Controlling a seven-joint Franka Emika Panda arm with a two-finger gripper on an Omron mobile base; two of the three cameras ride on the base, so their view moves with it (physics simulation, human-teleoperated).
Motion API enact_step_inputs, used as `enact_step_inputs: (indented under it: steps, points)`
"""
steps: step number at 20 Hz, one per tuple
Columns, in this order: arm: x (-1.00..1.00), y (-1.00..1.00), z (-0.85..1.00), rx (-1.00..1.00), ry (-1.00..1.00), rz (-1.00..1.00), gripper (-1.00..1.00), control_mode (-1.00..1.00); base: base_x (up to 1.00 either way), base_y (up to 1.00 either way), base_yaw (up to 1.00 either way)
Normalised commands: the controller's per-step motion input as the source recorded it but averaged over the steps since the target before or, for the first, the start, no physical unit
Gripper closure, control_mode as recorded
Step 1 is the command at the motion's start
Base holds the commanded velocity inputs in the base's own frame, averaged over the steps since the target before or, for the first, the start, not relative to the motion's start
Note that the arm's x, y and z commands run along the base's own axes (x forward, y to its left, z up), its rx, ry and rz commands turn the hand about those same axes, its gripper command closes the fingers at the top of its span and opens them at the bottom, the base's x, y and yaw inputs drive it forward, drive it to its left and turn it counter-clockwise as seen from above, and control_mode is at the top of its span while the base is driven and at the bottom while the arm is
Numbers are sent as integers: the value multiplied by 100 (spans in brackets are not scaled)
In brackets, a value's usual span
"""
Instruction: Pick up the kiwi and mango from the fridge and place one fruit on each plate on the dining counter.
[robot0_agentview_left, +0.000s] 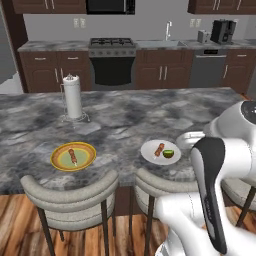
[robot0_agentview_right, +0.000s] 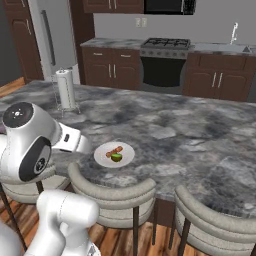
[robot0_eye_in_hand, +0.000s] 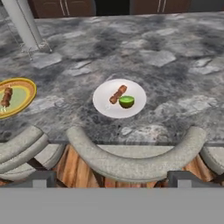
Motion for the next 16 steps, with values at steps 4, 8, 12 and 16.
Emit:
enact_step_inputs:
  steps: [4,8,12,16]
  points:
    - [-22,8,-9,0,2,0,-100,100,-26,5,0]
    - [0,0,0,0,0,0,-100,100,-85,16,0]
    - [0,0,0,0,0,0,-100,100,-76,86,-3]
    - [0,0,0,0,0,0,-100,100,-43,100,-4]
